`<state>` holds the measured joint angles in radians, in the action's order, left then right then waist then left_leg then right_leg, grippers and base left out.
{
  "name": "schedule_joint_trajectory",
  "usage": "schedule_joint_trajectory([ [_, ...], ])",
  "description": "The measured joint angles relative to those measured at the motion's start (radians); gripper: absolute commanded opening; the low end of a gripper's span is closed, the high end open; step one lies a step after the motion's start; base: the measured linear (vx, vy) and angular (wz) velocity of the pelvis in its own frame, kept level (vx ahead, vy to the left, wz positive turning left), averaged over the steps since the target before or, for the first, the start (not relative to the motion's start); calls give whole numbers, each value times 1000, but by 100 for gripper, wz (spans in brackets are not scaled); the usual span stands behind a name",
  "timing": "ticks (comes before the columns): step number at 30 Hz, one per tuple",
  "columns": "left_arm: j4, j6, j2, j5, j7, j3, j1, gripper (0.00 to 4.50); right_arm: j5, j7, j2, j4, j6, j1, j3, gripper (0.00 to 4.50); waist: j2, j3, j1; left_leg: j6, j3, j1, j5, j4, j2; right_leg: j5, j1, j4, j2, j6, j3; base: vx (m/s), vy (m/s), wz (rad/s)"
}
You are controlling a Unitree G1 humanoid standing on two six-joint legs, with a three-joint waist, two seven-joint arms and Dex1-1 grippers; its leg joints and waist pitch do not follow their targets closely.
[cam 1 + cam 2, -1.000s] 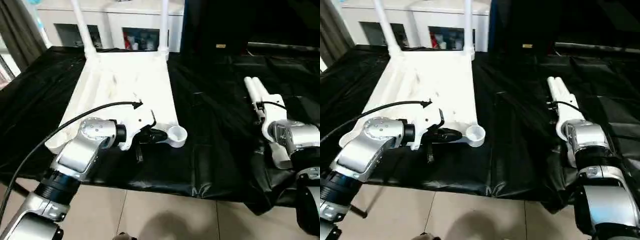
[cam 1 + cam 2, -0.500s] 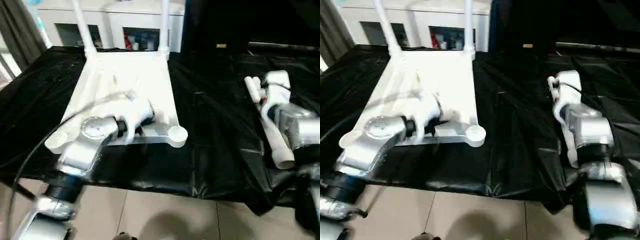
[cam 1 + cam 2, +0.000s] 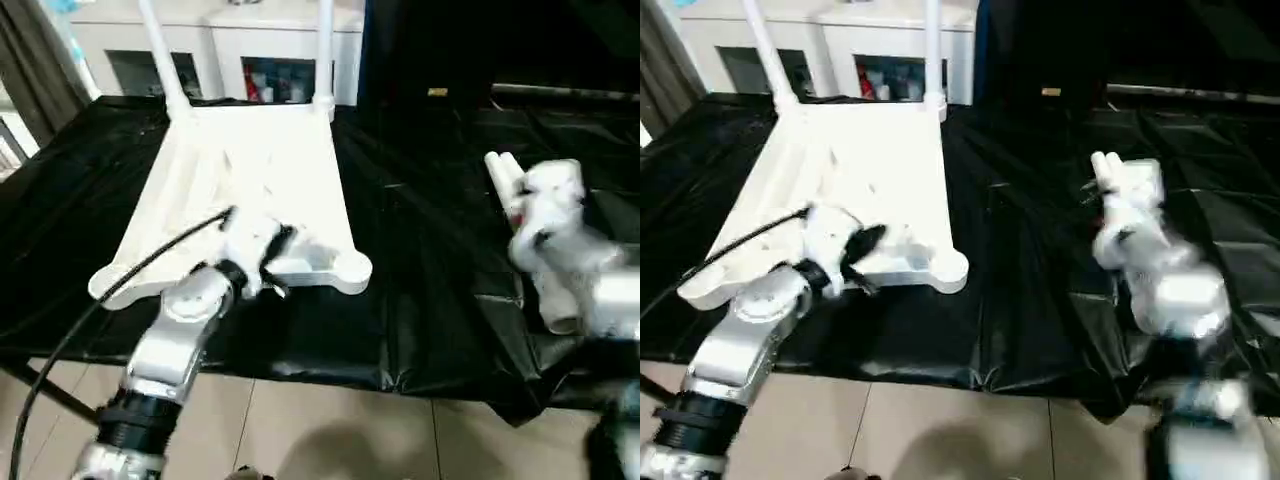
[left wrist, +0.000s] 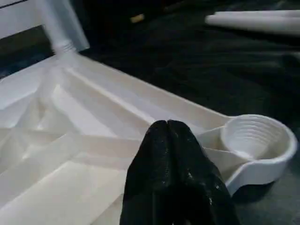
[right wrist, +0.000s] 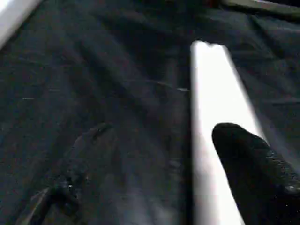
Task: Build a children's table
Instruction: Pick table leg
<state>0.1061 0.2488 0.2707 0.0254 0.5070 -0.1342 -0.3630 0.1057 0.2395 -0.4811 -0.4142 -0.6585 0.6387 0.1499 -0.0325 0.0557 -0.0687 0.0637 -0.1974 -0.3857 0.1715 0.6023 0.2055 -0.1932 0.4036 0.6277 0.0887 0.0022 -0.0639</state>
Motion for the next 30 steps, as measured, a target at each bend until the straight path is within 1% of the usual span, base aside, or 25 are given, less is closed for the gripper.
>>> schedule_joint_trajectory([
  [2,-25,25,8,10,38,-4,0,0,-6,2,-17,-48,-12,26,0,401,0,0,5,0,0,0,0,0,0,0,0,0,0,0,0,0,0,0],
  [3,-47,42,25,21,68,-14,-2,0,-11,10,-28,-88,-19,42,-4,423,0,0,6,0,0,-1,0,0,0,0,1,0,0,0,0,0,0,0],
  [6,-111,85,75,49,144,-41,-3,0,-28,43,-66,-216,-31,87,-27,444,0,0,10,0,0,-2,0,0,0,-1,2,0,0,0,0,0,0,0],
  [8,-137,98,100,61,177,-46,-3,0,-40,66,-77,-277,-38,117,-43,444,0,0,14,0,-1,-2,0,0,0,-1,2,0,0,0,0,0,0,0],
  [10,-167,117,125,69,215,-53,-2,0,-65,89,-81,-341,-50,151,-82,444,0,0,16,0,-1,-1,0,0,1,-1,2,0,0,0,0,0,0,0],
  [12,-186,130,137,82,244,-59,-2,0,-70,105,-77,-378,-51,160,-93,444,1,0,11,0,-1,-1,0,0,1,-1,2,0,0,0,0,0,0,0],
  [14,-203,146,146,90,259,-59,0,0,-73,117,-69,-409,-51,165,-105,444,2,1,8,0,-1,-1,0,0,1,-1,2,1,0,0,0,0,0,0],
  [16,-222,168,164,99,276,-60,3,0,-81,122,-56,-468,-45,190,-118,444,4,3,9,0,-1,-1,0,1,1,-1,2,2,0,0,0,0,0,0],
  [20,-249,193,172,110,282,-60,4,0,-86,136,-49,-527,-32,233,-122,444,8,5,8,0,-1,-1,0,1,1,-1,2,3,0,-1,0,0,0,0],
  [21,-254,198,176,110,285,-61,7,0,-101,132,-48,-548,-29,243,-135,444,10,5,7,0,-1,-1,0,1,1,-1,2,3,0,-1,0,0,0,0],
  [29,-284,217,198,110,296,-63,33,0,-113,134,-41,-646,-26,268,-140,444,15,6,6,0,-1,-2,0,2,1,-1,2,3,0,0,0,0,0,0],
  [30,-288,223,202,111,297,-63,33,0,-112,142,-39,-670,-23,272,-139,427,16,5,6,0,-1,-2,0,2,1,-1,2,3,0,0,0,0,0,0],
])
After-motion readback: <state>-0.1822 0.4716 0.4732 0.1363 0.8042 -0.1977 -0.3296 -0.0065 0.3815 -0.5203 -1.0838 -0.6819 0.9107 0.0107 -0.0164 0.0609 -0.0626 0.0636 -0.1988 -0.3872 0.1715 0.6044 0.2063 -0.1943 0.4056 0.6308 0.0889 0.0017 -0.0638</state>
